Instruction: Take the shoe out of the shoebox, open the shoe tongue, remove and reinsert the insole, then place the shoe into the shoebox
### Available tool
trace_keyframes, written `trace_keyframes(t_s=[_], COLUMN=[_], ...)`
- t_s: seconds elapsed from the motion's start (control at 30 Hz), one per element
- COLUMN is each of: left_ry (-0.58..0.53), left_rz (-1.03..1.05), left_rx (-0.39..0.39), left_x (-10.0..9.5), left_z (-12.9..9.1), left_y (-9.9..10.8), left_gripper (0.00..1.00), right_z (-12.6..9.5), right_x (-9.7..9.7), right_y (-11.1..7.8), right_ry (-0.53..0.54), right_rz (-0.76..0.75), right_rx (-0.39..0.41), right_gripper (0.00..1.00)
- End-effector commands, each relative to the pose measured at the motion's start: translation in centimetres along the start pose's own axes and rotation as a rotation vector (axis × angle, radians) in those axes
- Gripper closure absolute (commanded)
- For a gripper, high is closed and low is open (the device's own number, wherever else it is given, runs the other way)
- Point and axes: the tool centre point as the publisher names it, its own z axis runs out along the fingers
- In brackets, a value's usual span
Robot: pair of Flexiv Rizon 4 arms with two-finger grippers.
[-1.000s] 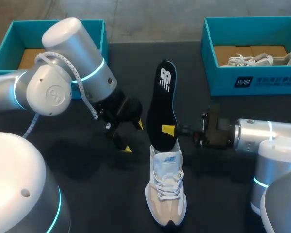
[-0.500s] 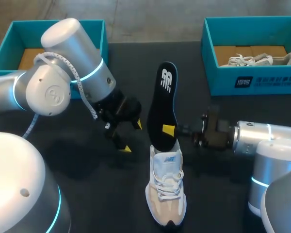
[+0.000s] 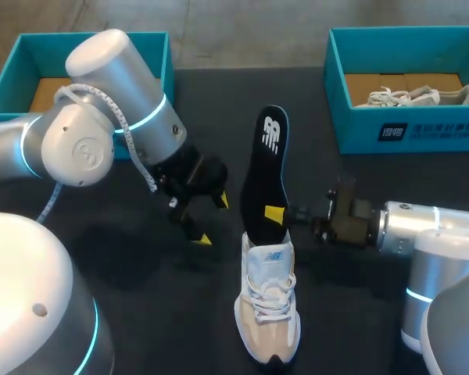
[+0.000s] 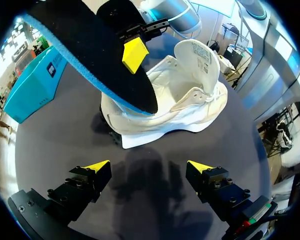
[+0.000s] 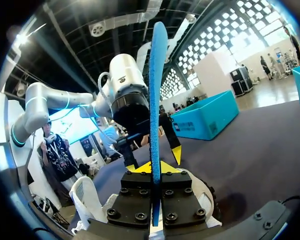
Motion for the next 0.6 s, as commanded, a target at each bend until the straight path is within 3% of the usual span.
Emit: trace_keyframes(t_s=[0.03,0.6], left_ry=[-0.001,-0.001], left_rz=[0.000,0.000], left_rx=[0.000,0.000], left_x=[0.1,0.1], left_z=[0.1,0.1], left_y=[0.0,0.0], left_gripper=[0.00,0.00], right_z=[-0.2,0.0], right_x=[0.4,0.5], right_y=[-0.2,-1.9], right_ry=[-0.009,-0.023], right_rz=[-0.001,0.031], right_rx=[-0.002,-0.001], right_gripper=[1.00,1.00])
